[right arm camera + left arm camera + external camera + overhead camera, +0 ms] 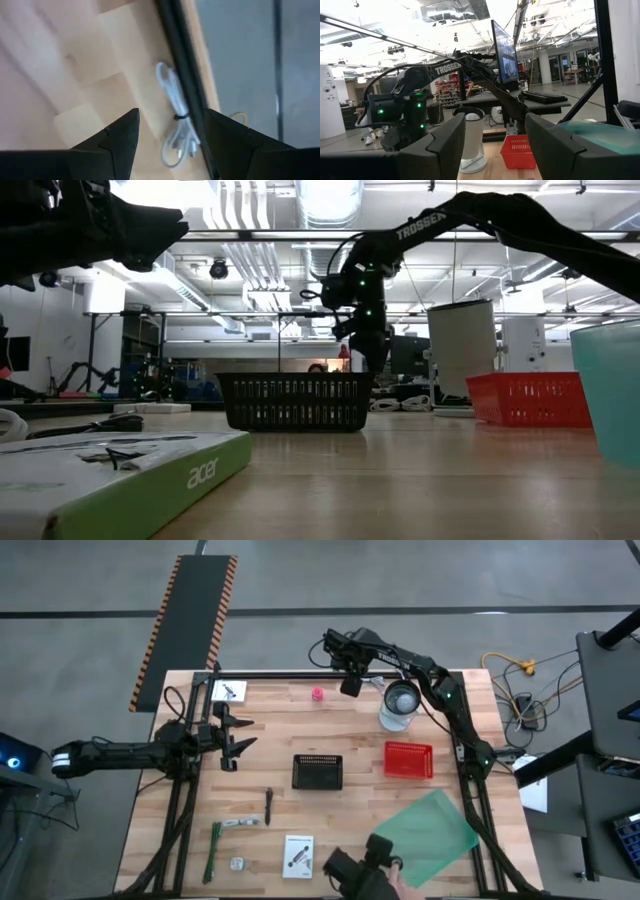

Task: Pick and place items into bin
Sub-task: Put the top white charger cable into the blue bin

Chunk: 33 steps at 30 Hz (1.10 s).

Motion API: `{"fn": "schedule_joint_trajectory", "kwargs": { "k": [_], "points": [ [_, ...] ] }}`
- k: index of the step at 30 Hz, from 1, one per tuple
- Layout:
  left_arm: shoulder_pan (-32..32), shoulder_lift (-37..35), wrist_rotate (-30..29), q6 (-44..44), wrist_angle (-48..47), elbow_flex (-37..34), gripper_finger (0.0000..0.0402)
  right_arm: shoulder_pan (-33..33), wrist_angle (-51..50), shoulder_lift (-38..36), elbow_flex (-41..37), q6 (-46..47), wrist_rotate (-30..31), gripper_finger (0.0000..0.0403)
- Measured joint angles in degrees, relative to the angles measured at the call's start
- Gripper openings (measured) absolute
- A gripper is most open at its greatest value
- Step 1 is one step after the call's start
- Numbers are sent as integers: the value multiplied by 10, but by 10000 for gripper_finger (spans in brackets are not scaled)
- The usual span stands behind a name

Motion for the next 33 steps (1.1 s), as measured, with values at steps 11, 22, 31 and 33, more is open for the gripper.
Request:
{"fn": "schedule_joint_trajectory", "kwargs": {
  "k": [11, 22, 31, 33],
  "points": [
    [0, 0, 0, 0, 0, 0, 192, -2, 32, 0, -14, 78, 11, 206],
    [0, 0, 0, 0, 0, 0, 192, -4, 67, 0, -73, 60, 11, 205],
    [0, 0, 0, 0, 2, 0, 192, -5, 96, 0, -80, 42, 11, 205],
    [0, 1, 0, 0, 2, 0, 192, -5, 107, 0, -81, 44, 11, 205]
  ]
}}
